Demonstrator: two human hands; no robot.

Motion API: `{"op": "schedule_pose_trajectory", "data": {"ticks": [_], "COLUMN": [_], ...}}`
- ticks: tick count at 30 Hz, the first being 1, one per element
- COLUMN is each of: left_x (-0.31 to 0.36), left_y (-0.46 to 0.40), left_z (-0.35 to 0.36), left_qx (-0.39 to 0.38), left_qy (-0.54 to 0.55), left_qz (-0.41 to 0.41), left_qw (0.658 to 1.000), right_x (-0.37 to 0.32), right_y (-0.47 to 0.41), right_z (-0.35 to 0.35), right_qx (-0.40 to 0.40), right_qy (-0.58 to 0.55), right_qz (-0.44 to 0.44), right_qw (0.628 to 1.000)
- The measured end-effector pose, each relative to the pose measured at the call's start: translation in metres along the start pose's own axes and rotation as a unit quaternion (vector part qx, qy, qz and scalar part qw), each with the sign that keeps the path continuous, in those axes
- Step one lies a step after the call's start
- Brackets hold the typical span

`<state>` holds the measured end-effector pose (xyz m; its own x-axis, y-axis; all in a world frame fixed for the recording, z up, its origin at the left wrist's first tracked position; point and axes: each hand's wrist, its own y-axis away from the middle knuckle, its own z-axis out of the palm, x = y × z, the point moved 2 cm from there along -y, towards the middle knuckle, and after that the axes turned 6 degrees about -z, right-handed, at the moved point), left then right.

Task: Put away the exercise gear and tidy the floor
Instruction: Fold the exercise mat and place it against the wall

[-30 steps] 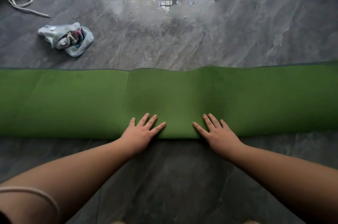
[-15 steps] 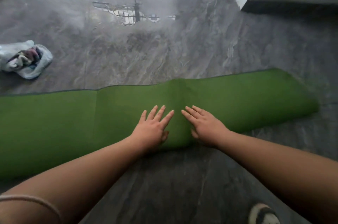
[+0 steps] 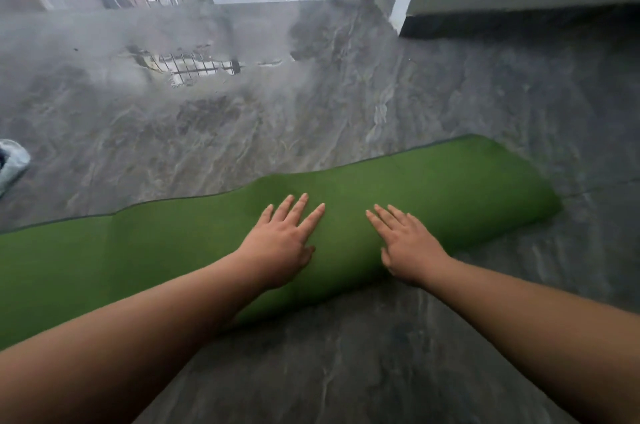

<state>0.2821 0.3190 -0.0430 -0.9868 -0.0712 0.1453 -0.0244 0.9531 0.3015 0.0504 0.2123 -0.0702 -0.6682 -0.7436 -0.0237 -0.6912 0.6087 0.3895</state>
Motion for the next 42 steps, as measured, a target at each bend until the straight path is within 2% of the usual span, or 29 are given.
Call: {"op": "schedule_pose_trajectory", "data": {"ticks": [7,12,16,18,19,20,23,28,30,33,36,39,42], "left_x": [0.112,0.181,0.217,0.231,0.238,0.245,0.26,0.255,0.248,0.242,0.241,0.237,0.229], "left_y": [-0.072,-0.114,-0.136,-0.146,-0.15,-0.153,-0.162,-0.168,-0.169,-0.171,-0.173,-0.174,-0.168], "left_z": [-0.002,0.03,0.065,0.078,0.084,0.088,0.098,0.107,0.111,0.118,0.123,0.123,0.117], "left_qx": [-0.013,-0.036,-0.047,-0.062,-0.069,-0.073,-0.073,-0.079,-0.076,-0.07,-0.062,-0.065,-0.045], "left_qy": [-0.021,-0.006,-0.006,0.005,0.007,0.003,-0.003,-0.007,-0.004,-0.001,0.005,0.03,0.068], "left_qz": [0.014,-0.004,-0.024,-0.049,-0.059,-0.065,-0.076,-0.074,-0.067,-0.063,-0.06,-0.056,-0.059], "left_qw": [1.0,0.999,0.999,0.997,0.996,0.995,0.994,0.994,0.995,0.996,0.996,0.996,0.995], "right_x": [0.106,0.172,0.213,0.225,0.227,0.228,0.227,0.228,0.235,0.24,0.241,0.239,0.225], "right_y": [0.023,0.051,0.063,0.066,0.067,0.067,0.058,0.037,0.034,0.031,0.028,0.026,0.025], "right_z": [0.021,0.063,0.092,0.104,0.108,0.111,0.117,0.123,0.122,0.115,0.107,0.092,0.078], "right_qx": [0.034,0.027,0.067,0.11,0.147,0.185,0.233,0.285,0.29,0.275,0.287,0.348,0.373], "right_qy": [-0.026,-0.084,-0.2,-0.265,-0.321,-0.387,-0.567,-0.734,-0.766,-0.806,-0.813,-0.777,-0.748], "right_qz": [0.038,0.101,0.163,0.201,0.24,0.293,0.435,0.452,0.448,0.398,0.366,0.338,0.309], "right_qw": [0.998,0.991,0.964,0.937,0.904,0.854,0.66,0.42,0.358,0.341,0.351,0.4,0.454]}}
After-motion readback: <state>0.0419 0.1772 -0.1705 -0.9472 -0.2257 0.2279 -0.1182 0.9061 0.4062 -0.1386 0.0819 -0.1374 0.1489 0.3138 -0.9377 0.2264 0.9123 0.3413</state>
